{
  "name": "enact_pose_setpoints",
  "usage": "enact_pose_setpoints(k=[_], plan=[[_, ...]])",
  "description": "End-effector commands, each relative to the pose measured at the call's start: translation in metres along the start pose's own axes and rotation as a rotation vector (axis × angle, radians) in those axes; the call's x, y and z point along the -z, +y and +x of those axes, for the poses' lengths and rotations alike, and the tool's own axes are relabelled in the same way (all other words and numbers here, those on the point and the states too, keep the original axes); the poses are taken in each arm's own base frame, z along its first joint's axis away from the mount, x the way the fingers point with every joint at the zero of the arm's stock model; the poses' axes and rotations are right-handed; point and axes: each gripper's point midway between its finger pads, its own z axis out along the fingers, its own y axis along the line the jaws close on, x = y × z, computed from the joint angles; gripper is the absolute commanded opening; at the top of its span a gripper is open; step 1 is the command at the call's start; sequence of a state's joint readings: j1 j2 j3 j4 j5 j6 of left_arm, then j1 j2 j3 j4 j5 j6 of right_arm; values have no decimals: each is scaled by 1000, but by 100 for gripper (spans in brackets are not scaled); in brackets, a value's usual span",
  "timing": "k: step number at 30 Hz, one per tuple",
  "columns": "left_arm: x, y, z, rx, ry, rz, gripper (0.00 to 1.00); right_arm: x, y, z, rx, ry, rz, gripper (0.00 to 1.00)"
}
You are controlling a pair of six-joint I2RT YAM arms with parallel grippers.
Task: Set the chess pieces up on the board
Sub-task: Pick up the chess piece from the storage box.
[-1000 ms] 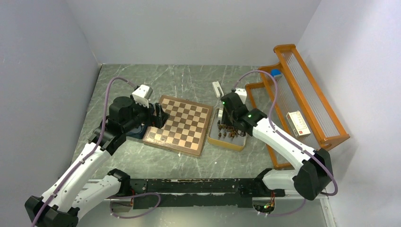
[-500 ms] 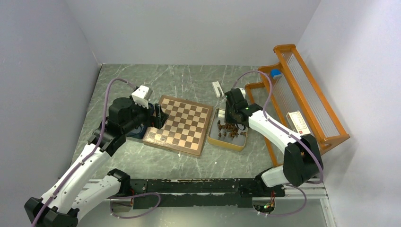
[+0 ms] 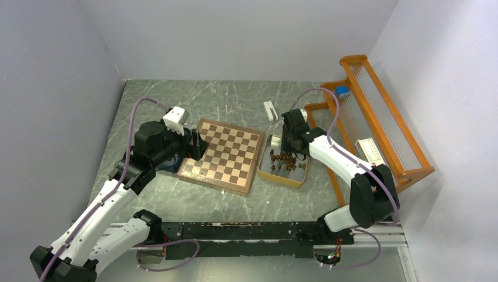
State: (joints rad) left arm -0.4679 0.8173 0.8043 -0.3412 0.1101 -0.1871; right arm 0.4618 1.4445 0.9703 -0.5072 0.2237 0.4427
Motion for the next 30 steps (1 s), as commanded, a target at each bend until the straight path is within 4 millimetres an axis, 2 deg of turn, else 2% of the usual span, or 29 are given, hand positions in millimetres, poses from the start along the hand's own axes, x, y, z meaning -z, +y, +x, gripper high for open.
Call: enact_pose_setpoints(k=[1, 17, 30], plan=[[1, 0, -5, -17, -28, -3, 96, 0, -19, 4, -46, 18, 36, 34], [1, 1, -6, -18, -29, -7, 96, -16, -31, 31, -53, 99, 79, 34], [0, 1, -5, -19, -24, -6, 96, -23, -33, 36, -43, 110, 87, 31]])
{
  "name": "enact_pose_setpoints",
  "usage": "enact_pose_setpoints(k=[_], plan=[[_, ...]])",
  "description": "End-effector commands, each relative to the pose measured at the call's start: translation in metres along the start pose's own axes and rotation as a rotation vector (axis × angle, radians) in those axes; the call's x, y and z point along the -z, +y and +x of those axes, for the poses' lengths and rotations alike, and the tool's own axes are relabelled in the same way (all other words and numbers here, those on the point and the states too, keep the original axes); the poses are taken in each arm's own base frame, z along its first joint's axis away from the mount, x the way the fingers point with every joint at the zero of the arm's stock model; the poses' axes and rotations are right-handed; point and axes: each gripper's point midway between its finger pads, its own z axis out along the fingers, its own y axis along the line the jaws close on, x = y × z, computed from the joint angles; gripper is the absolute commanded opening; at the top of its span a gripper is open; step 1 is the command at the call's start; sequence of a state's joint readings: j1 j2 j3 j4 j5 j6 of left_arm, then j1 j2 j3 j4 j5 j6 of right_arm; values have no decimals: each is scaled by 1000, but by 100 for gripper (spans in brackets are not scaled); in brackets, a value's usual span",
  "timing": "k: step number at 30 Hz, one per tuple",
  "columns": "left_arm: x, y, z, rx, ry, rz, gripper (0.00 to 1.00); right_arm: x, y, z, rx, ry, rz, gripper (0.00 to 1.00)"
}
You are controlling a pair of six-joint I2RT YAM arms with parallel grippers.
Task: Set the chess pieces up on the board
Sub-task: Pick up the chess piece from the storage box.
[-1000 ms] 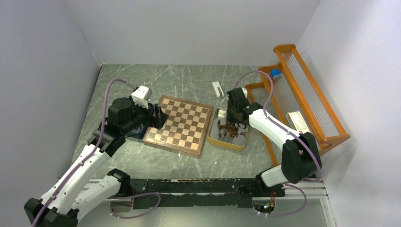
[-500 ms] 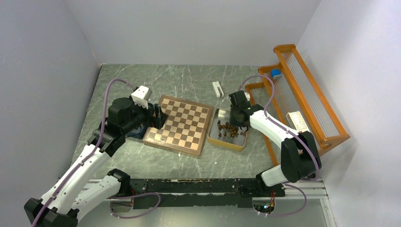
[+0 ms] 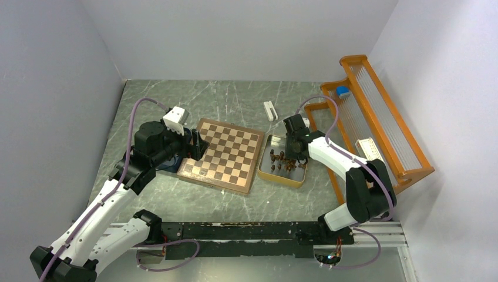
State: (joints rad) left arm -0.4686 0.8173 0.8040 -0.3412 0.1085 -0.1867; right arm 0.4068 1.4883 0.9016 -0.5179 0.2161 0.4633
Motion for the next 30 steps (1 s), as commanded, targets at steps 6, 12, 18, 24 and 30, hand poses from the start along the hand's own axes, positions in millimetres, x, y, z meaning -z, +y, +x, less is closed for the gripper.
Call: enact_pose_setpoints(k=[6, 12, 18, 24, 30], plan=[[0, 0, -4, -17, -23, -2, 96, 3, -7, -1, 1, -10, 21, 25], [-1, 0, -4, -18, -22, 0, 96, 19, -10, -13, 6, -47, 22, 15], [-1, 0, -3, -16, -18, 4, 96, 45, -3, -28, 13, -68, -18, 10], [-1, -1, -3, -17, -18, 4, 96, 78, 11, -49, 46, -92, -103, 8], [-3, -3, -1, -12, -10, 21, 95, 93, 15, -54, 52, -100, -137, 7]])
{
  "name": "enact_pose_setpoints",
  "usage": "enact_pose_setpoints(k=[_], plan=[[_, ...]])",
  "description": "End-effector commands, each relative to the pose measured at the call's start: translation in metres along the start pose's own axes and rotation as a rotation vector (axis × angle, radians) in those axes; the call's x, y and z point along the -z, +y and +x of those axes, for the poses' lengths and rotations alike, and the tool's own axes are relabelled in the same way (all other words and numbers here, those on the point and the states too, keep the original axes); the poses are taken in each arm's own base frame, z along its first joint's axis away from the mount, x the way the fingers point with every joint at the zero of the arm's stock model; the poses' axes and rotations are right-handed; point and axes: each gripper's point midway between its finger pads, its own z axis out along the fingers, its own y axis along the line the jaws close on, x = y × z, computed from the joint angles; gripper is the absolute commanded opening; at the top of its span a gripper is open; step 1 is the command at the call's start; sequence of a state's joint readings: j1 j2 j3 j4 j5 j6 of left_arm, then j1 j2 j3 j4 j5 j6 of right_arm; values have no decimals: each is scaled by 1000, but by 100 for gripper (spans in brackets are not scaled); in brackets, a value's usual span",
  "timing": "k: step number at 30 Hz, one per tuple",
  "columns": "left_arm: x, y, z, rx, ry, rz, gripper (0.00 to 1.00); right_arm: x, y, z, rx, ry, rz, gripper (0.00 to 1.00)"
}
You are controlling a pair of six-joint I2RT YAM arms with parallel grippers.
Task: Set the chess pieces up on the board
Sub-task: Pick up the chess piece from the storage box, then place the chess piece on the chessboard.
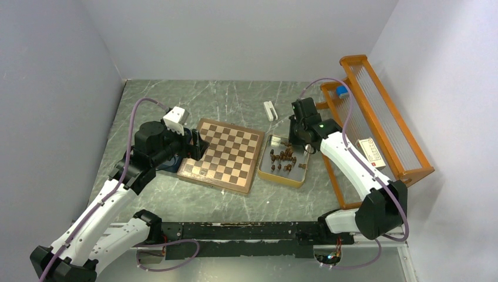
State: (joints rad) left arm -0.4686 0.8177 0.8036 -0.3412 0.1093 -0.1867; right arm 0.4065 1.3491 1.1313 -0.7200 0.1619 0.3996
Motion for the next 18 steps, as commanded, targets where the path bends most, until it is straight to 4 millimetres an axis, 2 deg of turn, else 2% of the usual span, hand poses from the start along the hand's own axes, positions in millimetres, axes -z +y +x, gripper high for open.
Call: enact_pose_setpoints(k=[1, 4, 8, 18], plan=[[-3, -4, 0, -9, -8, 27, 95, 12, 0, 4, 18, 27, -25, 6], [-4, -10, 1, 7, -2, 56, 92, 15, 7, 3, 22, 22, -73, 6], [-7, -23, 1, 60, 13, 118, 90, 28, 33, 0, 47, -5, -237, 5], [-24, -76, -1, 274, 140, 383, 78, 53, 89, 10, -8, 36, -583, 4]])
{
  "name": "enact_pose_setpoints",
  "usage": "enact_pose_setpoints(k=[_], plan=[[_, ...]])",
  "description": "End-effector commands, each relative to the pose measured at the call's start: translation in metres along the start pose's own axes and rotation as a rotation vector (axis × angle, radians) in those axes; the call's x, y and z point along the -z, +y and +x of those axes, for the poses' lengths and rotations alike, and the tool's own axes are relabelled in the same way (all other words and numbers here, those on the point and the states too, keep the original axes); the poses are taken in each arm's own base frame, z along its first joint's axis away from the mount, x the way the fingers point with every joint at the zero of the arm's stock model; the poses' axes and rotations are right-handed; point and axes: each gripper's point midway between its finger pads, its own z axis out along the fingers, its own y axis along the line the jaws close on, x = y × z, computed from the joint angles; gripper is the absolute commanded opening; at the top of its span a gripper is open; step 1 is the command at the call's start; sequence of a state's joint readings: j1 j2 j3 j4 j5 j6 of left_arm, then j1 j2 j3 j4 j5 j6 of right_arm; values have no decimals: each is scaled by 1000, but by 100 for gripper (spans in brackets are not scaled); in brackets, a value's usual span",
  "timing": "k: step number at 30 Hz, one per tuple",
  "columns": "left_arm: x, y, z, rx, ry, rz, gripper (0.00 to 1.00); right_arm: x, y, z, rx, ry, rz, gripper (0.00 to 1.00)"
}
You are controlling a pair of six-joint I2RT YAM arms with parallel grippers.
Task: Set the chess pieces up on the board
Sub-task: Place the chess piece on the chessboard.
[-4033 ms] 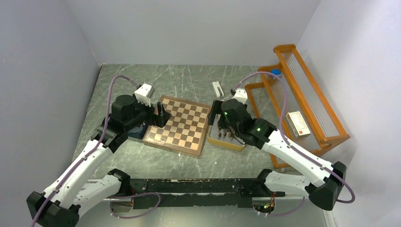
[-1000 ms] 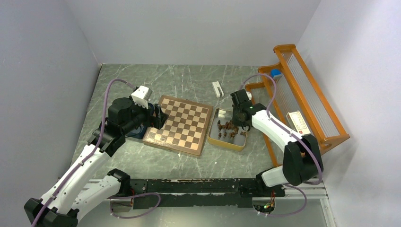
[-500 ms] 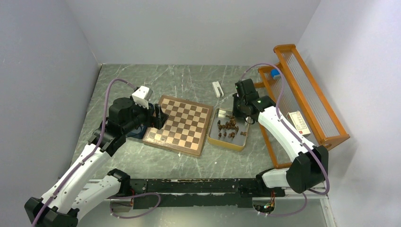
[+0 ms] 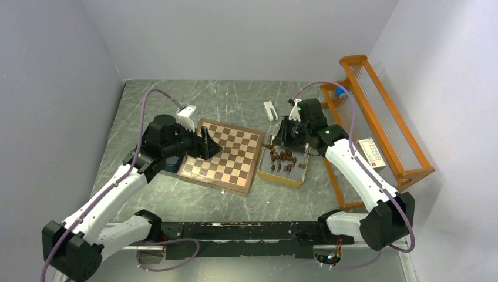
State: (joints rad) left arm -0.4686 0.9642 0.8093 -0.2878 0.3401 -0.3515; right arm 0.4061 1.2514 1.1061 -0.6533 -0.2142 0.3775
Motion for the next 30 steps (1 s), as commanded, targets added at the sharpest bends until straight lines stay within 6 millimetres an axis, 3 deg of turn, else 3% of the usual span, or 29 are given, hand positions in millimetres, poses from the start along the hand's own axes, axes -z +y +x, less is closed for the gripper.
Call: enact_pose_setpoints(k=[1, 8, 14, 20, 30], plan=[[-8, -44, -17, 98, 27, 210, 76, 3, 37, 4, -44, 13, -216, 3], [-33, -62, -11, 185, 108, 310, 67, -2, 61, 9, -93, 18, -310, 1], [-60, -84, 15, 122, 238, 297, 65, -9, 64, 16, -94, 40, -317, 0], [-70, -97, 8, 170, 190, 329, 64, -9, 65, 21, -92, 46, -318, 0], [-82, -94, 16, 176, 212, 309, 51, -6, 63, 28, -93, 49, -322, 0]])
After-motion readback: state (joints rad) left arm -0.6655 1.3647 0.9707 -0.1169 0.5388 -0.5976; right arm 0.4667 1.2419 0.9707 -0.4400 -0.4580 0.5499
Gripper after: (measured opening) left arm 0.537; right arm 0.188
